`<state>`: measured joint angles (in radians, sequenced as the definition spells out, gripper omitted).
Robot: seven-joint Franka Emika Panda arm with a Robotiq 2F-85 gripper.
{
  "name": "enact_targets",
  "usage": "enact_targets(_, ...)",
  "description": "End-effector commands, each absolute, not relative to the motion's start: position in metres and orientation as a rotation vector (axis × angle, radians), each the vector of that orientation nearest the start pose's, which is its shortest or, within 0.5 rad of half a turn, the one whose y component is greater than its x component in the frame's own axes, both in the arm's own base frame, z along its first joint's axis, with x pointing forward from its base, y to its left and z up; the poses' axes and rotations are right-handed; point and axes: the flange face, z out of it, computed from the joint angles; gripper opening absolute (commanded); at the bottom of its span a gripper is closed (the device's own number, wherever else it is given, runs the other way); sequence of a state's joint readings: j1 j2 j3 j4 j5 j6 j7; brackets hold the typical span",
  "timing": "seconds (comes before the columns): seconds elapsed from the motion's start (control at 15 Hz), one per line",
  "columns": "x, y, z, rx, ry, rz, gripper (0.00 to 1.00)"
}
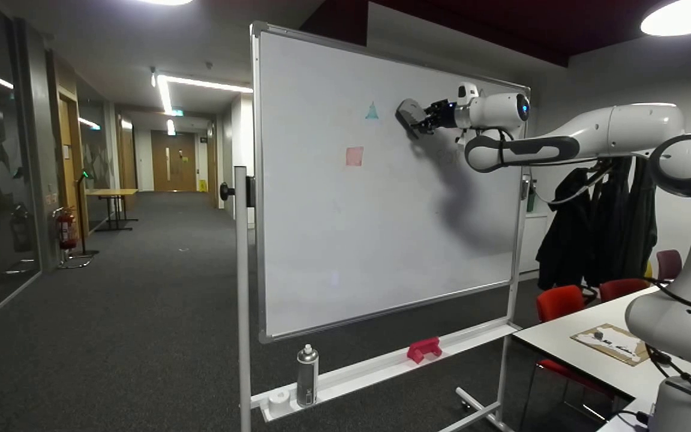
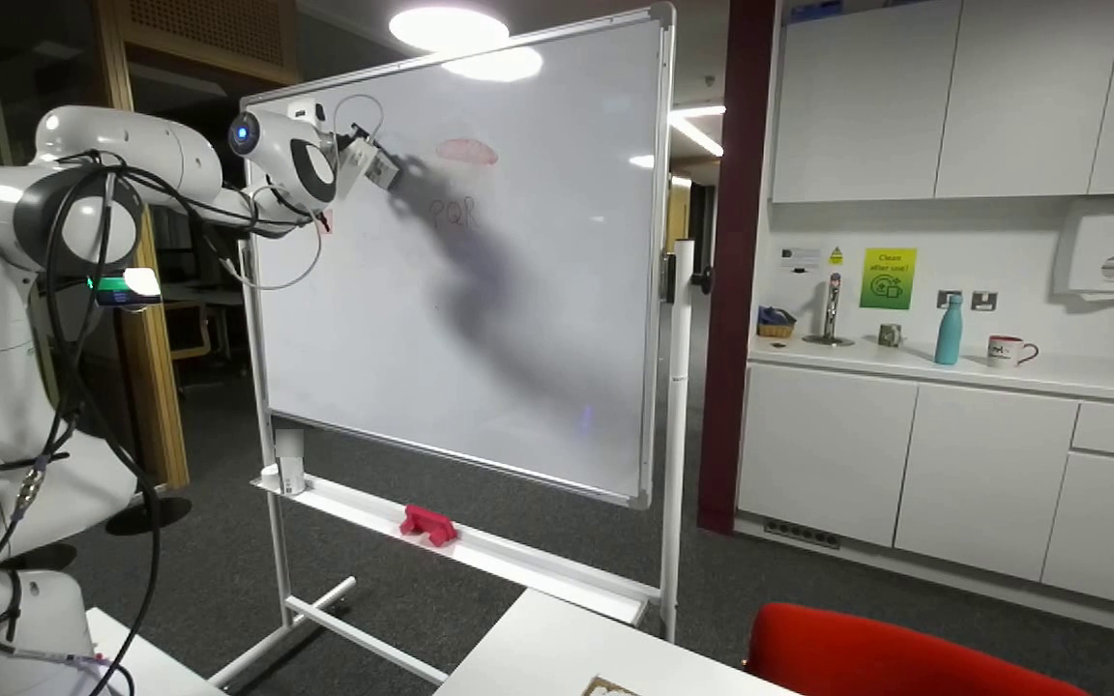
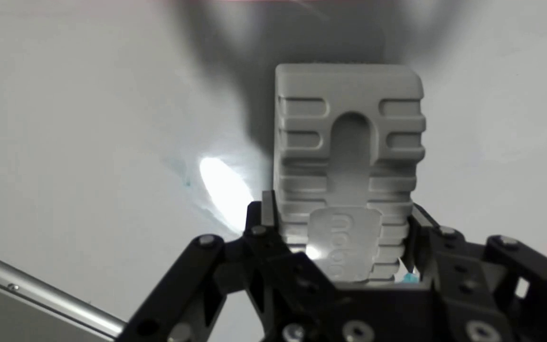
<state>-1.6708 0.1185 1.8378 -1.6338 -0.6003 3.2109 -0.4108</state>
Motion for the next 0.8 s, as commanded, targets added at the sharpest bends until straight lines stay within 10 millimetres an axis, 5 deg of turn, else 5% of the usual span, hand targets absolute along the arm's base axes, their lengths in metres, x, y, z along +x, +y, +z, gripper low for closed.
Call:
enact_targets(0.0,0.548,0.092,0.804,-2.094,-1.408,-2.673,0.34)
enact_targets(0.73,0.553,0.057,0.814,-2.163,-1.311,-2.794,0.34)
